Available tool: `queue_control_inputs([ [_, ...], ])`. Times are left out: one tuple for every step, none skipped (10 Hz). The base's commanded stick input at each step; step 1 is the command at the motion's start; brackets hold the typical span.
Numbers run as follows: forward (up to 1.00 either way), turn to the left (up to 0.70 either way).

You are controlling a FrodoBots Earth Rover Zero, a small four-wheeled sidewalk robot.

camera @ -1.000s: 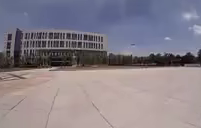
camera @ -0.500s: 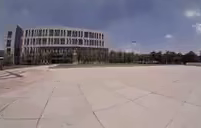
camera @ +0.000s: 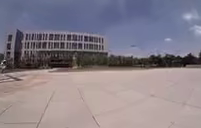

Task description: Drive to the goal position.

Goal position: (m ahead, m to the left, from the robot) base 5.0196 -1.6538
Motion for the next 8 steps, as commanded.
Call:
queue_control_inputs([
  [0.7,0.0],
  [0.7,0.0],
  [0.7,0.0],
  [0.7,0.0],
  [0.7,0.0],
  [0.7,0.0],
  [0.7,0.0],
  [0.7,0.0],
])
